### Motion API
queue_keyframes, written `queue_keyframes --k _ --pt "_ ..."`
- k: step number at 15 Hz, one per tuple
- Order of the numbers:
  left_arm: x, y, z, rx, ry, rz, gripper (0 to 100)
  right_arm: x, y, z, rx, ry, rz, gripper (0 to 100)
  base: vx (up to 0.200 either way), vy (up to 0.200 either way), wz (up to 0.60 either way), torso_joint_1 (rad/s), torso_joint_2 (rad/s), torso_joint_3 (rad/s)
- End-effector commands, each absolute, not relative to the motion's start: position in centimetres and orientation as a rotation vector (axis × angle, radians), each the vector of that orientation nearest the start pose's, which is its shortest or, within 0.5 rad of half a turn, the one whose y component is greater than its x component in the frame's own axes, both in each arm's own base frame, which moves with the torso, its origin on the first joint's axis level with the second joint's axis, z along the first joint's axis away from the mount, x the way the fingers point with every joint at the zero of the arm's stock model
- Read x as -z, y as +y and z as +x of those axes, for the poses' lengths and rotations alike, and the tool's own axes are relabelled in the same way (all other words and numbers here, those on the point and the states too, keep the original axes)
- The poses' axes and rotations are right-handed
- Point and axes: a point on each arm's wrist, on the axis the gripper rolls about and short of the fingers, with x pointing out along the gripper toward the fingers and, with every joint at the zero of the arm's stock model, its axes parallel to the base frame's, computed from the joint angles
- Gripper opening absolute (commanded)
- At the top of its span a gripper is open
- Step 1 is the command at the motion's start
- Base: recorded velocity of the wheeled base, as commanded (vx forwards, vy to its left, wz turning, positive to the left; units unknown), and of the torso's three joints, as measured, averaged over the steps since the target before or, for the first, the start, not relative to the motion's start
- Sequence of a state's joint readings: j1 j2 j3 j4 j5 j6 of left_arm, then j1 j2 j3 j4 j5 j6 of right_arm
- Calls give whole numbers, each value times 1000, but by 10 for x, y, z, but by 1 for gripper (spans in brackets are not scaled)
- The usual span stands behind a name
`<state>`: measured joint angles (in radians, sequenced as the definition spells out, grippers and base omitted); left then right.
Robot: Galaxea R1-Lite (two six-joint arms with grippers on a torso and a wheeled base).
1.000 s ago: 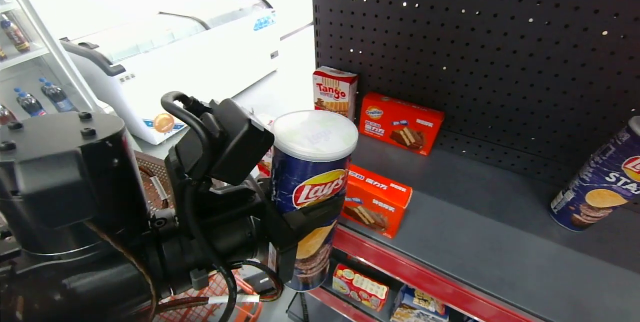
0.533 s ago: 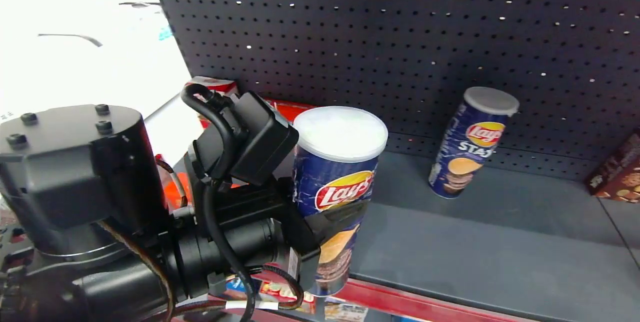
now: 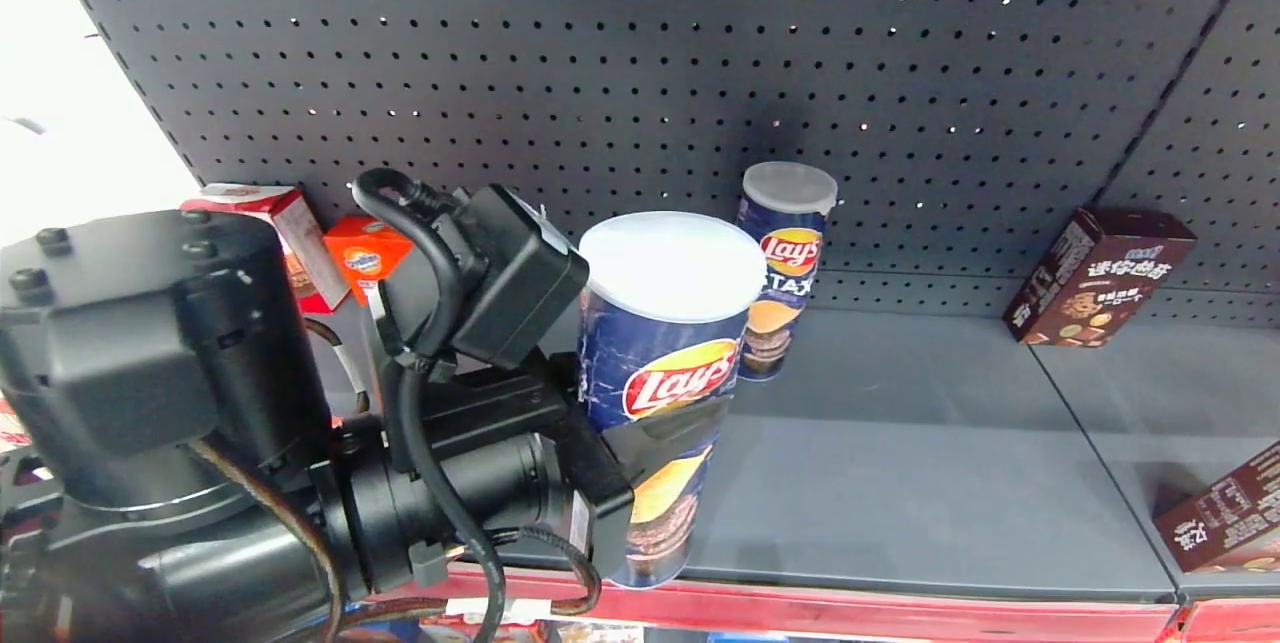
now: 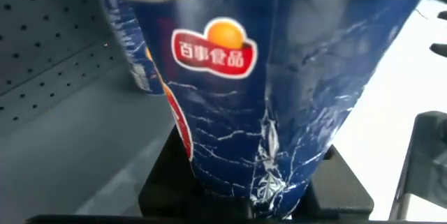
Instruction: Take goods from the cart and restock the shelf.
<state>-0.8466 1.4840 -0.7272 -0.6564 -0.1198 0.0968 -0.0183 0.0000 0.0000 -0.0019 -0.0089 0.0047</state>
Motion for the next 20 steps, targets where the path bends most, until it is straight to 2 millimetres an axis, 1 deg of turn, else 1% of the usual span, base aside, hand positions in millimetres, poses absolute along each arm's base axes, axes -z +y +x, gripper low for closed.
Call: queue_keyframes --k 1,2,5,10,12,13,14,17,18,19,20 --pt "-224 -191 166 967 47 125 0 -76 0 -23 28 -2 5 100 0 0 0 0 0 0" --pt "-224 -191 166 967 47 125 0 -76 0 -23 26 -2 5 100 0 0 -600 7 2 2" --pt "-224 -190 166 965 48 123 0 -76 0 -23 26 -2 5 100 0 0 0 0 0 0" --pt "-226 -189 166 961 67 71 0 -76 0 -23 25 -2 5 100 0 0 0 0 0 0" --pt "-227 -179 168 934 63 68 0 -75 0 -23 26 0 5 100 0 0 0 0 0 0" --pt "-225 -176 165 935 69 69 0 -76 0 -23 26 -1 -3 100 0 0 0 0 0 0" --pt "-224 -173 165 934 71 69 0 -76 0 -23 28 -2 -48 100 0 0 0 0 0 0" --pt "-224 -161 160 935 65 63 0 -76 0 -23 26 -4 -52 100 0 0 0 0 0 0" --pt "-225 -155 162 920 60 62 0 -95 1 -28 10 -58 -45 100 0 0 0 0 0 0" --pt "-227 -152 161 918 48 58 0 -159 1 -27 -23 -88 -12 100 0 0 0 0 0 0" --pt "-229 -151 161 912 42 56 0 -181 1 -8 -41 11 18 100 0 0 0 0 0 0"
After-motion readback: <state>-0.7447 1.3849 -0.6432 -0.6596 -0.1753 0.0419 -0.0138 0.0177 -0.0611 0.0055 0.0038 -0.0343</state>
